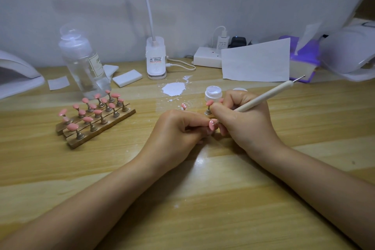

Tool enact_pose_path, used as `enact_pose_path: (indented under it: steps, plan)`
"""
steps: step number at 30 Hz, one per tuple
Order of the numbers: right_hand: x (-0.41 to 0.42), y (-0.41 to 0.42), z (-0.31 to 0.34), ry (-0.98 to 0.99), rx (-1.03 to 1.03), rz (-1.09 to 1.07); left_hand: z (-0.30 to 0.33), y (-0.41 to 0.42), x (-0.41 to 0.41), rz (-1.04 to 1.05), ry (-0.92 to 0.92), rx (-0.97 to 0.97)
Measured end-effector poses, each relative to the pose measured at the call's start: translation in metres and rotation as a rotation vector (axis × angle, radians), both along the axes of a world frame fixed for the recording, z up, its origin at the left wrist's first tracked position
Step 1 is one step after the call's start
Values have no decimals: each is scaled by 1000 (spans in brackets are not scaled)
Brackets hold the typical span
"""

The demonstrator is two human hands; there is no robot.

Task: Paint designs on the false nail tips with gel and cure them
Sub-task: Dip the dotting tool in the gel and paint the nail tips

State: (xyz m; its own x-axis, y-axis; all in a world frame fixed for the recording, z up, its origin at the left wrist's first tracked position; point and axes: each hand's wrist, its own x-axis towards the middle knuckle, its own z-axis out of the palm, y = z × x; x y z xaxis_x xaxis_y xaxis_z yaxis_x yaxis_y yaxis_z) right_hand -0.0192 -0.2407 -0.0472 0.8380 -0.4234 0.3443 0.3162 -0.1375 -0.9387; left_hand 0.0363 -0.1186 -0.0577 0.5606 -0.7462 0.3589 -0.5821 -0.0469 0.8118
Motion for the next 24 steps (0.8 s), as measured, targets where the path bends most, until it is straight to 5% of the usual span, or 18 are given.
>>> enact_pose_path:
  steps: [24]
  plan:
    - [-1, 0, 0, 2, 1, -8, 2, 0, -2, 18, 26, 7]
